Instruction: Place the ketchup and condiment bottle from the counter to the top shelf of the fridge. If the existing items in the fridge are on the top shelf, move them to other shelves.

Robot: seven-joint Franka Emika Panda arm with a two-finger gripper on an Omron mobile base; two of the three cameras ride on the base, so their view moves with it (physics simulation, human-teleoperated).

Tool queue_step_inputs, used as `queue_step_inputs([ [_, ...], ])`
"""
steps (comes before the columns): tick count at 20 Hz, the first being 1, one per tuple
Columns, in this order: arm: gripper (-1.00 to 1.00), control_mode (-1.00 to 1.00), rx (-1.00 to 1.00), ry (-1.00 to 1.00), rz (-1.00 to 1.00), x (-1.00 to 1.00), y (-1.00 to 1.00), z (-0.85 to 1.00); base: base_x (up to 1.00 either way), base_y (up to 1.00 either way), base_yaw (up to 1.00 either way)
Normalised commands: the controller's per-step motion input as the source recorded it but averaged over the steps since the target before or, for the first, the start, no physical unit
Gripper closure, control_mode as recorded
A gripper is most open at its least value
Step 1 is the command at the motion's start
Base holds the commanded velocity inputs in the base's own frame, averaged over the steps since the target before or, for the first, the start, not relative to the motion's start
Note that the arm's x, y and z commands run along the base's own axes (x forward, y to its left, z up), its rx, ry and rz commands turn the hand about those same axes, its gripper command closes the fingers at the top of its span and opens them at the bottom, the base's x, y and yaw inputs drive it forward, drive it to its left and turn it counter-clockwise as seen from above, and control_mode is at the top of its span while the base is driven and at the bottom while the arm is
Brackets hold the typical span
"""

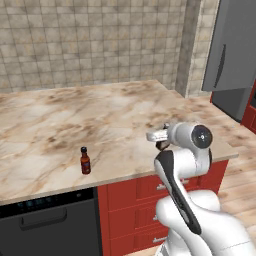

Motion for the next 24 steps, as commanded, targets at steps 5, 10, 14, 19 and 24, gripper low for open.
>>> queue_step_inputs([
  [5, 1.0, -1.0, 0.0, 0.27, -0.18, -0.85, -0.17, 1.0, 0.0, 0.0, 0.0],
  [10, 1.0, -1.0, 0.01, 0.22, -0.12, -0.75, -0.13, 0.96, 0.0, 0.0, 0.0],
  [14, 1.0, -1.0, 0.11, -0.01, 0.0, -0.44, -0.18, 0.2, 0.0, 0.0, 0.0],
  [19, 1.0, -1.0, 0.0, 0.0, 0.0, -0.13, -0.02, 0.0, 0.0, 0.0, 0.0],
  [24, 1.0, -1.0, 0.03, -0.09, 0.0, -0.61, -0.27, 0.0, 0.0, 0.0, 0.0],
])
